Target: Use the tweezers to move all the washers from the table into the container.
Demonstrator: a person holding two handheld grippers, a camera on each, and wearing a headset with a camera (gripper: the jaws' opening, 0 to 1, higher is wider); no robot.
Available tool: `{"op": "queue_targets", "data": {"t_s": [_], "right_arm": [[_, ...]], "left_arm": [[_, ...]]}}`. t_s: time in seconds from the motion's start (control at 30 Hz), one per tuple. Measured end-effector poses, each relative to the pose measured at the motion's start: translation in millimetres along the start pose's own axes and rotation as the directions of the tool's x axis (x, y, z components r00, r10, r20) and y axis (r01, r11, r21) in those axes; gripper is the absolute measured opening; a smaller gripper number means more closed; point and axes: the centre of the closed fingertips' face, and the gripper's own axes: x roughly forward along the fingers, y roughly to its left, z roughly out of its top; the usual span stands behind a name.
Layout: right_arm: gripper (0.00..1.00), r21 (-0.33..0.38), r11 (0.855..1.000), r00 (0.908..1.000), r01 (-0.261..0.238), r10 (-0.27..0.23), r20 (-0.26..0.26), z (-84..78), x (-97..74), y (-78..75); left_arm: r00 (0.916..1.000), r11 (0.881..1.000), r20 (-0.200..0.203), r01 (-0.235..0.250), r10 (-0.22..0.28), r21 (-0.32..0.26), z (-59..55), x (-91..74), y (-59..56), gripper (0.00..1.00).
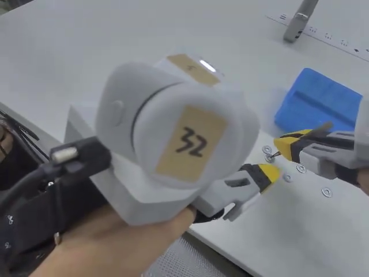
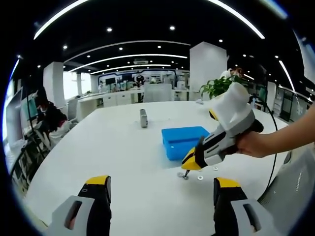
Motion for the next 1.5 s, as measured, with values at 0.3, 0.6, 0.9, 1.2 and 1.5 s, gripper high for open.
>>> {"op": "queue_targets", "data": {"t_s": [0.3,0.6,0.9,1.2,1.5], "right_arm": [[0.04,0.003,1.0,0.9992,0.019,-0.019,0.034,3.9,4.3,-1.2],[0.02,0.043,0.998,0.9942,0.044,-0.048,0.097,6.7,3.8,-1.6],[0.02,0.088,0.996,0.9848,0.026,-0.04,0.169,36.6,-18.7,-3.1],[0.03,0.195,0.975,0.9427,0.107,-0.162,0.292,70.5,-43.5,-45.0],[0.03,0.291,0.941,0.9225,0.174,-0.259,0.286,64.9,-22.6,-88.6]], "left_arm": [[1.0,1.0,-0.006,-0.007,0.007,0.004,-0.8,0.0,0.8,0.87],[0.9998,1.0,0.004,-0.017,0.017,0.003,1.3,0.6,1.1,0.92],[0.9999,1.0,0.011,-0.003,0.003,0.009,3.2,3.0,-4.7,0.99],[0.9974,0.999,0.067,0.03,-0.027,-0.043,12.4,1.8,-9.3,0.99],[0.9985,0.999,0.053,0.016,-0.014,-0.037,10.1,2.1,-8.6,0.99]]}}
